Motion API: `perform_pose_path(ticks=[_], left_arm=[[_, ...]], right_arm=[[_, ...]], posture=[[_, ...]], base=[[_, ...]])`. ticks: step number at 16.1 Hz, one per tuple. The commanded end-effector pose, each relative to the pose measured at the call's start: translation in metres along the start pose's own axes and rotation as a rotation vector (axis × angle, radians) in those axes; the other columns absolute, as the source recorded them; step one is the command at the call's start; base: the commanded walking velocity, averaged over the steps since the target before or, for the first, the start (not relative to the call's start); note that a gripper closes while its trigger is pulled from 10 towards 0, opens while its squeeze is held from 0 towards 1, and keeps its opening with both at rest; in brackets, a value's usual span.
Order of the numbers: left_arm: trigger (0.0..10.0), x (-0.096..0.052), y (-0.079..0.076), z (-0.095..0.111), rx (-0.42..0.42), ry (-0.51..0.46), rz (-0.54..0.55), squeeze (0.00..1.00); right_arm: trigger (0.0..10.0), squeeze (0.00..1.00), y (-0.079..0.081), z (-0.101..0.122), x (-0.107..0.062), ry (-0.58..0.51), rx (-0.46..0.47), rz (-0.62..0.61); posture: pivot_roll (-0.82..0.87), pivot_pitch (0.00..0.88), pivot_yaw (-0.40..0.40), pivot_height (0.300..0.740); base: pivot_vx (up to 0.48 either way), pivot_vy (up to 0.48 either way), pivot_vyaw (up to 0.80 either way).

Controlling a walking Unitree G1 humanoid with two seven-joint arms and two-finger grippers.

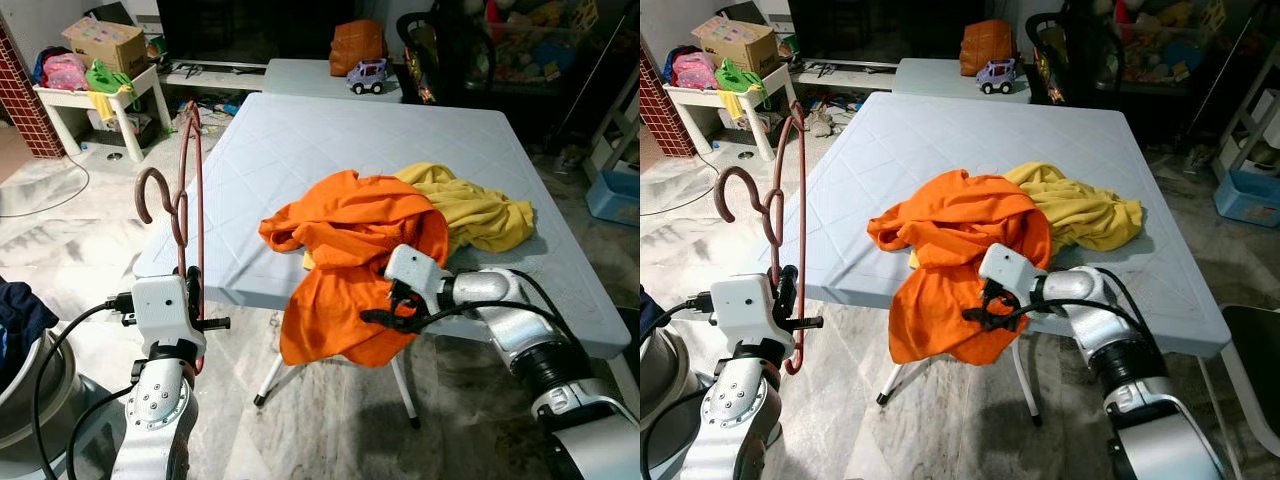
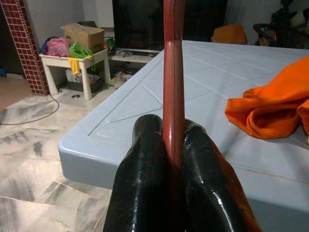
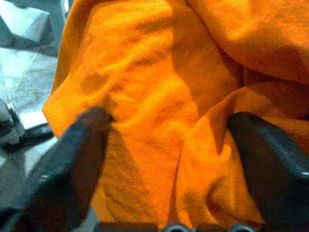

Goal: Hang hanger

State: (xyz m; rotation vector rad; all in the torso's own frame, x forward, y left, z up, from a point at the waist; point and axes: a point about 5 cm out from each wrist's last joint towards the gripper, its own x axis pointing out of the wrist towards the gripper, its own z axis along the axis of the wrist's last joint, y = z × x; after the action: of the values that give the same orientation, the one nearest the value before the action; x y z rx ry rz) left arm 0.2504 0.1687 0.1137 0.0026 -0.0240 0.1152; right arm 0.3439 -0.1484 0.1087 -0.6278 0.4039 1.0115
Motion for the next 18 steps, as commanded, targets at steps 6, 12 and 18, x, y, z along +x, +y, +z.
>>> perform_pose_path(ticks=[6, 12, 18], left_arm=[[10.0, -0.001, -0.001, 0.005, 0.001, -0.021, -0.006, 0.00], [10.0, 0.000, 0.000, 0.005, 0.003, -0.024, -0.006, 0.00], [10.0, 0.000, -0.001, 0.006, 0.004, -0.025, -0.007, 0.00]], right_arm=[[0.0, 0.00, 0.004, -0.002, 0.008, 0.003, 0.080, -0.060], [0.0, 0.00, -0.003, 0.000, 0.008, -0.039, 0.185, -0.117], [0.0, 0.00, -0.008, 0.005, 0.013, -0.137, 0.398, -0.156]], posture=[[0.10, 0.000, -0.012, 0.740], [0.10, 0.000, -0.011, 0.740], [0.10, 0.000, -0.015, 0.740]], base=[[0.000, 0.000, 0.00], [0.000, 0.000, 0.00], [0.000, 0.000, 0.00]])
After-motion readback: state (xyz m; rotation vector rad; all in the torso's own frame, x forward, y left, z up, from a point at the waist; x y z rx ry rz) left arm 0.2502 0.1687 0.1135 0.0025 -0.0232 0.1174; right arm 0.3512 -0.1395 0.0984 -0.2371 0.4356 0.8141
